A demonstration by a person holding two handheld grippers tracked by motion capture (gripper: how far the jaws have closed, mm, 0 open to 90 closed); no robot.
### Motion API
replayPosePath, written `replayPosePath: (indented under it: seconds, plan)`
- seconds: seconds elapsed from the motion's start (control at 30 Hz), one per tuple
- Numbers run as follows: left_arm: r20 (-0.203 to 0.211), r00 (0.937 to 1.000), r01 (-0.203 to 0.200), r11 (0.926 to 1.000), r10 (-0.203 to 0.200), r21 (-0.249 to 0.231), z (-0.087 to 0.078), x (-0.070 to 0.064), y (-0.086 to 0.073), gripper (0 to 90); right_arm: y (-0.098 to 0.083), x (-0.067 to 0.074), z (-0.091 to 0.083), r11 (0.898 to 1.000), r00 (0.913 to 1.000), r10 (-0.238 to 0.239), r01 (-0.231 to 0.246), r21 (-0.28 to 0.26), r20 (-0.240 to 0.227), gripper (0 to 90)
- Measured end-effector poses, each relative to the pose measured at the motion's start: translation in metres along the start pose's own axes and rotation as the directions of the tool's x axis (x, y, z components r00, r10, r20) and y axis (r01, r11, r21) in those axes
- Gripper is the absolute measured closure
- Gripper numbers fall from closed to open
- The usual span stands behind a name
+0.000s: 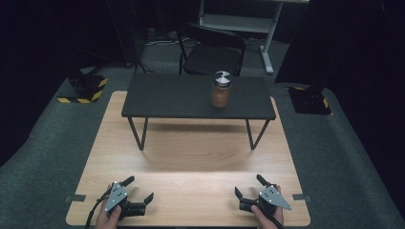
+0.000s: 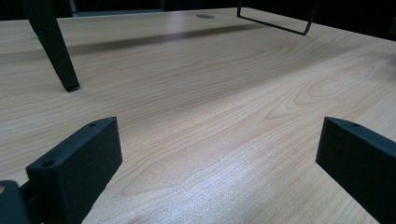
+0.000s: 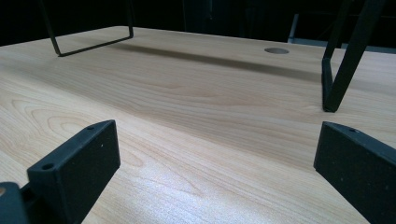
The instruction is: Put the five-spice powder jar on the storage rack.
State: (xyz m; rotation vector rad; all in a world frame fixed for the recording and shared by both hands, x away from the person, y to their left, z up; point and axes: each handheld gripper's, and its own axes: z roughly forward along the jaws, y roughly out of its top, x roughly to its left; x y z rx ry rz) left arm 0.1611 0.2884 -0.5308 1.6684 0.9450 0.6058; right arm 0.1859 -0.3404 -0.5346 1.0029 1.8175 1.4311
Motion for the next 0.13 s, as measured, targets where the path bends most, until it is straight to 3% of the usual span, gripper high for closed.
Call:
replayPosePath:
  seconds: [0.13]
  plan:
    - [-0.003,1.0,0.005,1.0,-0.005,0.004,0.0011,-0.0005,0.0009,0.6,-0.0008,-0.0005,-0.0011,1.0,1.0,0.004,-0.004,-0.002,-0.002,0.0]
